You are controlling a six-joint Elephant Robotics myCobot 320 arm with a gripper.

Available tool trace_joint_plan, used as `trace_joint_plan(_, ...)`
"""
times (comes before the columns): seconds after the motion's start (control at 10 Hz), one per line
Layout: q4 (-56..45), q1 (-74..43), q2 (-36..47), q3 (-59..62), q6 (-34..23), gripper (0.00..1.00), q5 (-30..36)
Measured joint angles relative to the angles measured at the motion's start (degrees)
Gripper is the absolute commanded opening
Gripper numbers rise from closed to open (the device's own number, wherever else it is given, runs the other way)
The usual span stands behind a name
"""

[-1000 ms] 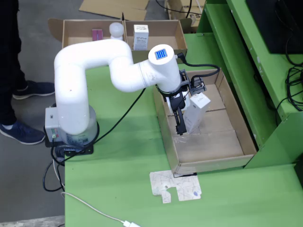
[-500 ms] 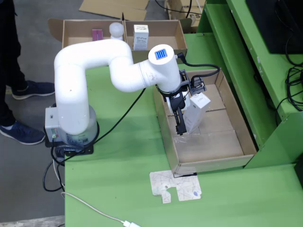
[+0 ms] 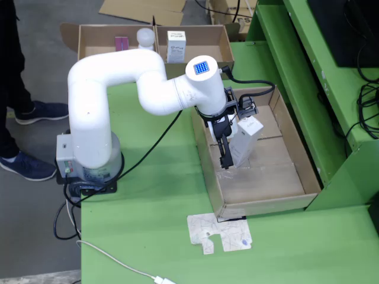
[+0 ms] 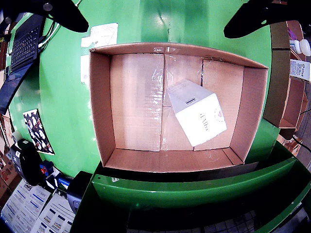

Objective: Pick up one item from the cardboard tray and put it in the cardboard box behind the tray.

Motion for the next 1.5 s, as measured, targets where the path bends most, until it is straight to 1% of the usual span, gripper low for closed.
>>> trace_joint_plan(0.4,-0.1,0.0,0.0,0.0,0.0,1.0,0.1)
trace_joint_plan(0.5,-1.9,-0.3,-2.1,2.7,-1.9,1.0,0.3)
trace_joint_plan(0.8,-6.1,-0.3,-6.4,10.6,-4.4,1.0,1.0)
trace_joint_plan(1.0,-9.2,-0.4,-7.1,14.4,-4.9,1.0,1.1)
trace_joint_plan(1.1,-11.5,-0.7,-9.1,17.0,-6.2,1.0,1.2)
trace_joint_plan(1.5,-21.3,1.8,-12.8,27.0,-7.7,1.0,1.3)
